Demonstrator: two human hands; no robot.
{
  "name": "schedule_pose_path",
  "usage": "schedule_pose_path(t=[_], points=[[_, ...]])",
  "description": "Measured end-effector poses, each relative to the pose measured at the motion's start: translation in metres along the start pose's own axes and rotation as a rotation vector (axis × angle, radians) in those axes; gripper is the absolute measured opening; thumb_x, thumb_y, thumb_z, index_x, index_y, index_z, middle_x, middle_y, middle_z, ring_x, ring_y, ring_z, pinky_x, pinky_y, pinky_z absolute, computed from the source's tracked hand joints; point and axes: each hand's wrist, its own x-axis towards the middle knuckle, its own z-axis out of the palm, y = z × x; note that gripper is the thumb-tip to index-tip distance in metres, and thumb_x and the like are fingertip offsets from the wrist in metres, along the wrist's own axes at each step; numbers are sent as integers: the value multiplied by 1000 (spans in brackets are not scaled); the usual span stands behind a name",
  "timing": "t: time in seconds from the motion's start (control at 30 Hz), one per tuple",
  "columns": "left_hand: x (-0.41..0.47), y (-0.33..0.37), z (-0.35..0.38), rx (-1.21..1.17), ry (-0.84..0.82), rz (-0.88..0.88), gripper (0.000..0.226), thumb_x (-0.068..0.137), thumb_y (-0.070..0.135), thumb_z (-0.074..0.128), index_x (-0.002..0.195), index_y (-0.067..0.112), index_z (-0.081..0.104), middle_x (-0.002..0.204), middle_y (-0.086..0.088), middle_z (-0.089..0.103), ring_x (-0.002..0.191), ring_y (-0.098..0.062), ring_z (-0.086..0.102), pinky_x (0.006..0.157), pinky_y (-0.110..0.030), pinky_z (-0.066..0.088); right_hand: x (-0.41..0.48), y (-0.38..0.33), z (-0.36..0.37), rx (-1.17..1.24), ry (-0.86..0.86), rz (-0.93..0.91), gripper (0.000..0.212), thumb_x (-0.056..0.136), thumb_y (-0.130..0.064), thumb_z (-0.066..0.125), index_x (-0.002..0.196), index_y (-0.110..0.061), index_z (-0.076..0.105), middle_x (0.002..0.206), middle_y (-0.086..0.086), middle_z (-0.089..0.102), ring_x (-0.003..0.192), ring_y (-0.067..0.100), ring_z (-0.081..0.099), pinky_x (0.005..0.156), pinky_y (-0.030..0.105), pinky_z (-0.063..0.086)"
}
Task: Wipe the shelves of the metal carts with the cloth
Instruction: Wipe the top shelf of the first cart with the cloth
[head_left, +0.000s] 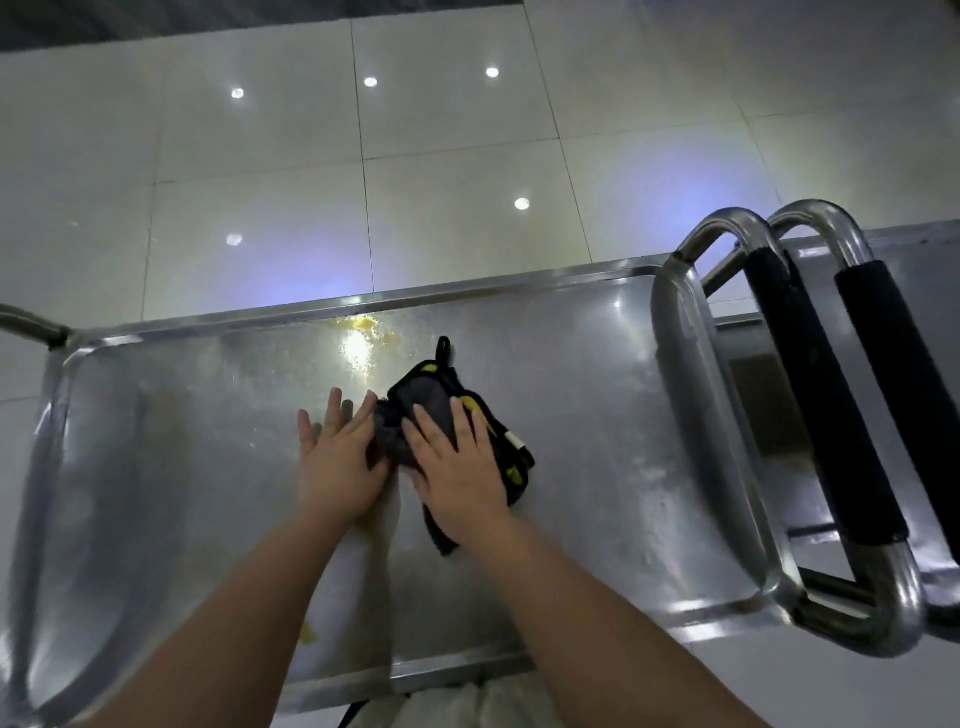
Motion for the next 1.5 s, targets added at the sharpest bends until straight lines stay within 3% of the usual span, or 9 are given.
schedule_pose_path(t=[0.07,0.17,0.3,0.47,0.87,1.0,1.23,1.37,1.5], points=[[1,-2,3,5,15,12,67,93,51,47,151,28,22,159,5,20,148,-25,-4,115,-54,-10,-1,33,-1,-51,41,0,53,96,-42,34,146,-23,40,153,0,38,141,41,29,117,56,16],[5,-4,3,25,21,42,72,90,59,45,151,30,22,159,9,17,147,-22,-9,115,-54,-14,-7,100,-9,15,169,302,56,88,-32,55,142,-20,48,149,1,43,135,44,38,111,53,20],[25,-1,-8,-95,80,121,79,84,52,62,150,27,26,158,5,17,144,-17,-14,115,-56,-13,-30,185,-33,85,200,626,52,99,-39,36,148,-22,38,156,-1,31,142,40,24,118,49,11],[58,7,-13,-119,75,61,92,78,67,59,152,25,22,160,5,13,147,-20,-10,115,-53,-9,-15,224,-49,114,186,674,52,102,-41,32,152,-29,25,161,-10,15,148,33,4,119,48,1],[92,21,-10,34,62,117,94,78,78,44,152,26,19,160,4,16,149,-21,-3,117,-52,-9,54,243,-75,188,271,735,52,103,-45,26,152,-27,27,161,-9,16,148,33,4,120,47,-3],[94,20,-11,46,77,102,96,75,79,46,152,28,21,159,7,18,149,-20,-3,116,-51,-12,89,185,-73,221,294,587,52,103,-44,26,152,-24,28,161,-6,17,147,35,6,120,44,-1],[79,-2,-8,-45,143,-25,100,72,82,32,151,20,26,158,3,21,149,-23,0,116,-50,-10,125,46,-57,47,56,173,55,103,-48,16,154,-29,11,162,-10,4,148,35,-6,119,48,-3],[50,-34,-10,-136,161,-111,83,84,63,52,150,19,27,159,0,20,148,-25,-1,116,-53,-8,128,38,-52,-42,38,81,54,103,-48,16,154,-29,12,162,-9,6,148,33,-4,120,46,-3],[34,-46,-10,-105,127,-84,77,88,58,52,151,24,24,160,3,16,148,-23,-5,114,-50,-15,128,48,-53,-104,29,-3,53,103,-49,19,154,-33,15,161,-12,10,148,32,-3,120,46,-4]])
